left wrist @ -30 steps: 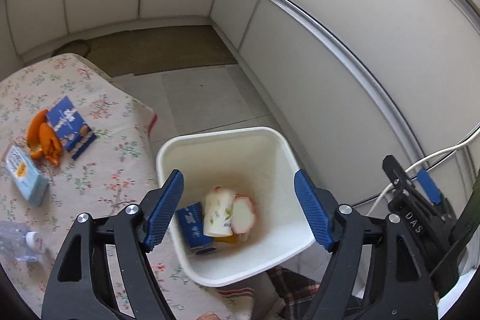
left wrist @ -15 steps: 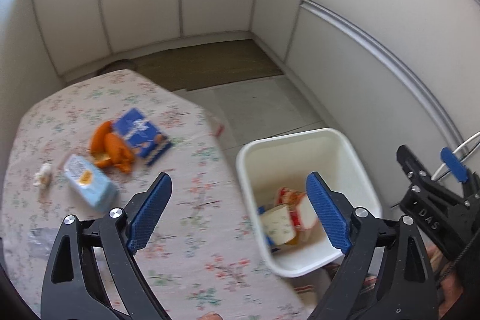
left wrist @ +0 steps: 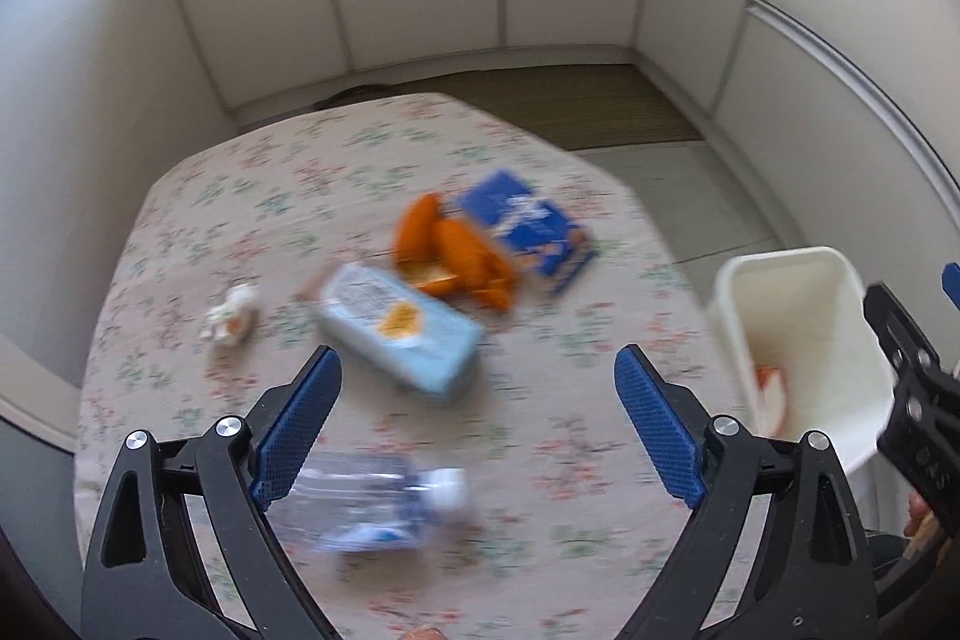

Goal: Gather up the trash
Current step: 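Grasp the white plastic bundle with the left gripper while the right gripper grasps the milk carton, then carry the milk carton into the bin with the right gripper while the left gripper holds the bundle, then open the left gripper over the bin to drop the white bundle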

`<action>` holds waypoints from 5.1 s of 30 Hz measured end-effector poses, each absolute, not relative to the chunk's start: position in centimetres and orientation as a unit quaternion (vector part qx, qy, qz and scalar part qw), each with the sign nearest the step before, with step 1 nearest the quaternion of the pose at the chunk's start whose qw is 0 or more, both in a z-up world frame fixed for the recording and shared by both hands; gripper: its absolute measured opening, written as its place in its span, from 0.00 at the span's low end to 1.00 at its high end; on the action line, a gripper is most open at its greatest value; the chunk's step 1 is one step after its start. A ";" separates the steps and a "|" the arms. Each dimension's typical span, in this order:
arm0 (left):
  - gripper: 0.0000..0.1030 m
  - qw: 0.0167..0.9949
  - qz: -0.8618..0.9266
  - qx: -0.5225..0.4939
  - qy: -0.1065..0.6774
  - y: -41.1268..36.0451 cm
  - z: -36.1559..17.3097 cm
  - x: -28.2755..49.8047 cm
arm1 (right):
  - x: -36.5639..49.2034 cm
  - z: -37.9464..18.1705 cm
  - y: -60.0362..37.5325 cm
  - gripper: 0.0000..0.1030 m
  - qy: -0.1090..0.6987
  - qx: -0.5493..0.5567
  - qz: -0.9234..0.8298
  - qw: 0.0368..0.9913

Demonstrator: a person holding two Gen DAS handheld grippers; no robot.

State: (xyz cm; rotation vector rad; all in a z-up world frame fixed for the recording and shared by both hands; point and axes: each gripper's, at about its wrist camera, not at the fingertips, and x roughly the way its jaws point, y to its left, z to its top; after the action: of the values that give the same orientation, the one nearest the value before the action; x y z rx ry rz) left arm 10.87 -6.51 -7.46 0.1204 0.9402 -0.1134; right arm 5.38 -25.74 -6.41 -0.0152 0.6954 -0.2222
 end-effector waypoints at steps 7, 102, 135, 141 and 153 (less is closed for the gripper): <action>0.86 0.875 0.000 0.035 0.483 0.8 -9.5 13.6 | 6.8 -7.3 -20.1 0.93 0.346 -0.046 -0.052 0.936; 0.34 0.915 -0.028 -0.148 0.373 7.2 0.4 11.6 | 10.2 -2.6 -16.7 0.55 0.326 -0.034 0.042 0.944; 0.34 0.913 -0.138 -0.020 0.384 -11.2 -1.9 10.0 | 3.7 -7.0 -35.6 0.87 0.358 0.040 -0.198 0.912; 0.34 0.905 -0.184 -0.012 0.383 -15.9 -2.2 9.5 | 2.0 -6.6 -38.4 0.88 0.347 0.058 -0.233 0.907; 0.36 0.872 -0.275 -0.009 0.404 -24.9 -3.8 9.0 | -0.9 -7.1 -45.0 0.88 0.360 0.127 -0.295 0.876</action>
State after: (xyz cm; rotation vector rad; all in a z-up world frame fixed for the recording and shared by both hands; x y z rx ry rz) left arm 8.99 -24.89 -3.83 -0.0178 0.8447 -0.5744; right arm -0.94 -45.01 -7.08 0.2647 0.7508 -0.6163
